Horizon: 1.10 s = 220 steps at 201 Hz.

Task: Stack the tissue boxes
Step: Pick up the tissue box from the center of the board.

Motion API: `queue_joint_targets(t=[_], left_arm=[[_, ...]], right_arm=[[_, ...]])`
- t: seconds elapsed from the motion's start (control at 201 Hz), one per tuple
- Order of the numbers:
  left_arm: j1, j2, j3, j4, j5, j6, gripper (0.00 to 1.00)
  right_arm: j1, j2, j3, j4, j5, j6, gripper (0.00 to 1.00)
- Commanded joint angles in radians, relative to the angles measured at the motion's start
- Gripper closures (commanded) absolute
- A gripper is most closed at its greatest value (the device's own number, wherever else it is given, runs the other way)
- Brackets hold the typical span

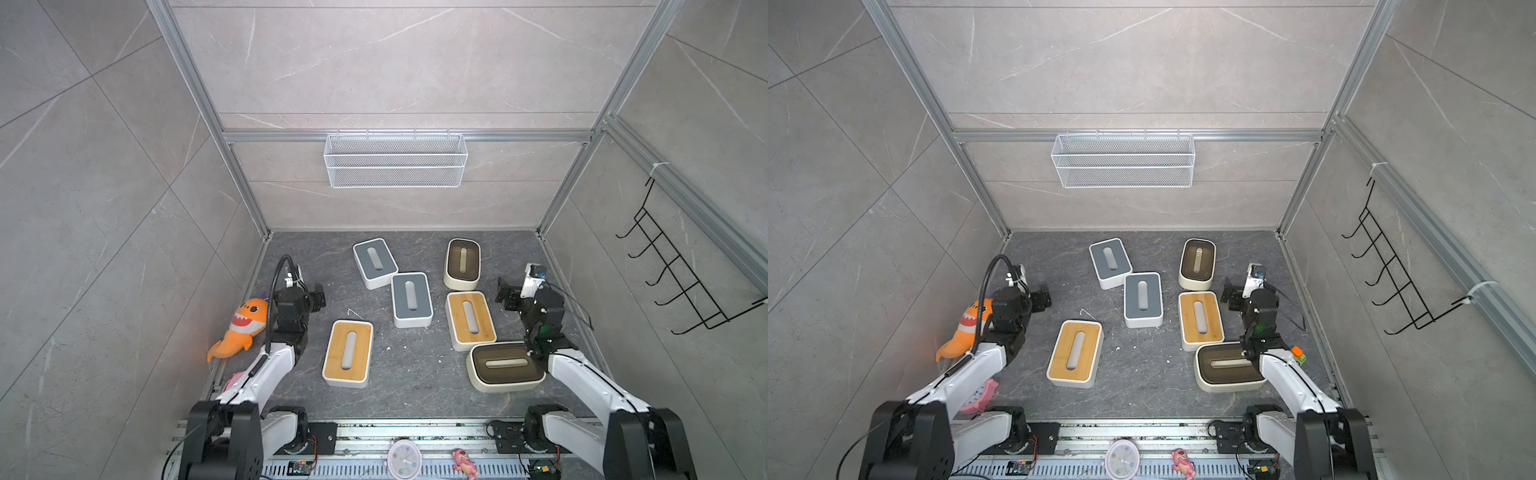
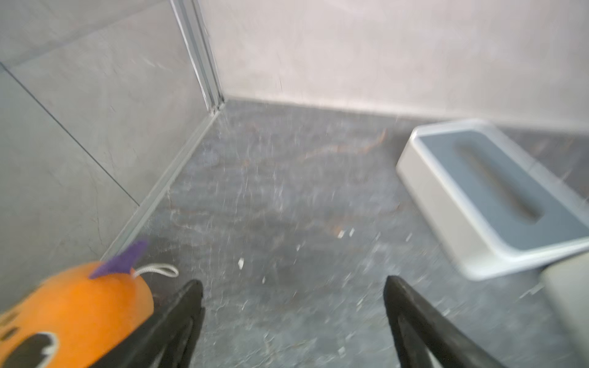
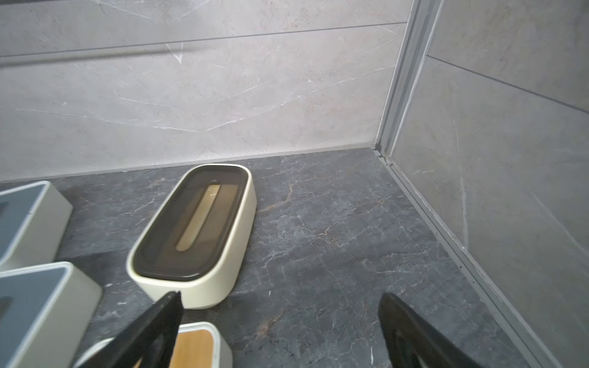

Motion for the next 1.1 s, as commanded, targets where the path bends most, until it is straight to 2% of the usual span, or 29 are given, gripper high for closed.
queue_joint_targets(t=[0.0, 0.105, 0.244, 0.329, 0.449, 0.568, 0.678, 0.763, 0.912, 0.967, 1.092], left_arm=[[-0.056, -0.014, 0.221, -0.543, -0.101, -0.225, 0.17], [-0.258, 0.021, 0.328, -0.826, -0.169, -0.299, 0.20], [-0.504, 0.036, 0.399, -1.128, -0.187, -0.491, 0.22], [-0.617, 0.029, 0.391, -1.202, -0.127, -0.578, 0.23], [-0.717, 0.061, 0.357, -1.229, -0.051, -0.657, 0.23], [-0.765, 0.102, 0.340, -1.220, -0.053, -0.692, 0.23], [-0.772, 0.116, 0.314, -1.167, -0.035, -0.684, 0.23], [-0.771, 0.139, 0.302, -1.145, -0.046, -0.682, 0.24], [-0.772, 0.195, 0.287, -1.082, -0.046, -0.653, 0.24], [-0.771, 0.215, 0.291, -1.069, -0.038, -0.642, 0.25], [-0.766, 0.245, 0.290, -1.033, -0.015, -0.632, 0.27]], right_arm=[[0.046, -0.011, 0.171, -0.530, -0.056, 0.045, 0.01], [0.158, 0.010, 0.287, -0.764, -0.085, 0.092, 0.01], [0.347, -0.031, 0.333, -0.892, -0.146, 0.154, 0.01], [0.421, -0.085, 0.327, -0.913, -0.240, 0.192, 0.01], [0.518, -0.139, 0.301, -0.906, -0.342, 0.261, 0.01], [0.637, -0.166, 0.261, -0.883, -0.322, 0.320, 0.01], [0.771, -0.184, 0.184, -0.790, -0.232, 0.381, 0.01], [0.872, -0.122, 0.168, -0.730, -0.196, 0.426, 0.01], [1.106, 0.020, 0.231, -0.640, -0.007, 0.446, 0.00], [1.143, 0.070, 0.251, -0.612, 0.018, 0.462, 0.00], [1.152, 0.121, 0.254, -0.546, 0.001, 0.499, 0.00]])
